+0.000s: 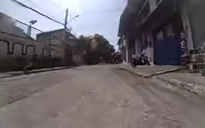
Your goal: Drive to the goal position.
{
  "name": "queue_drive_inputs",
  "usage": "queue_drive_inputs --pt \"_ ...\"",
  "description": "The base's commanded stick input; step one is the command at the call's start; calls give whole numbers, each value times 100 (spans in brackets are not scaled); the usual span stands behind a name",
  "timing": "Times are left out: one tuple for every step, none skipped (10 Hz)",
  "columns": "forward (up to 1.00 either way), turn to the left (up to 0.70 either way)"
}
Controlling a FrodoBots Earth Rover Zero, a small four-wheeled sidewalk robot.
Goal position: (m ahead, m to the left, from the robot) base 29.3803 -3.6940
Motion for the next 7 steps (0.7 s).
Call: queue_drive_inputs --pt "100 0" --pt "100 0" --pt "100 0" --pt "100 0" --pt "100 0" --pt "100 0" --pt "100 0"
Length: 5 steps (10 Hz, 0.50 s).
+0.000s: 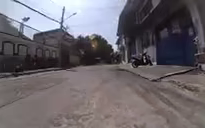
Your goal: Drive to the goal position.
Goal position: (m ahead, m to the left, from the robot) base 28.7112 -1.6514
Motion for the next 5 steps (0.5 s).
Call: queue_drive_inputs --pt "100 0" --pt "100 -5" --pt "100 -40" --pt "100 -40" --pt "100 -40"
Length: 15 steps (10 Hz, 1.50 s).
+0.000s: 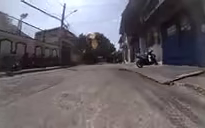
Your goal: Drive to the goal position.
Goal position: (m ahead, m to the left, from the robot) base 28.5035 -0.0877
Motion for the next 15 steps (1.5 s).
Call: queue_drive_inputs --pt "100 -40" --pt "100 -40" --pt "100 -21" --pt "100 0" --pt "100 0" --pt "100 0" --pt "100 0" --pt "100 0" --pt "100 0" --pt "100 0" --pt "100 0" --pt "100 0" --pt "100 0" --pt "100 0" --pt "100 0"
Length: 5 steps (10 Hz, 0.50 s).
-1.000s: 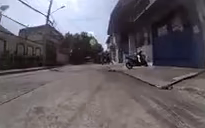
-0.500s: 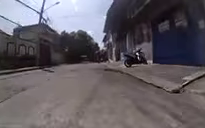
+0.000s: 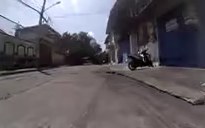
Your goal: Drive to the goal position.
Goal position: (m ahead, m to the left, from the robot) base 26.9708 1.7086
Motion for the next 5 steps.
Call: queue_drive_inputs --pt "100 0" --pt "100 0" --pt "100 0" --pt "100 0" --pt "100 0"
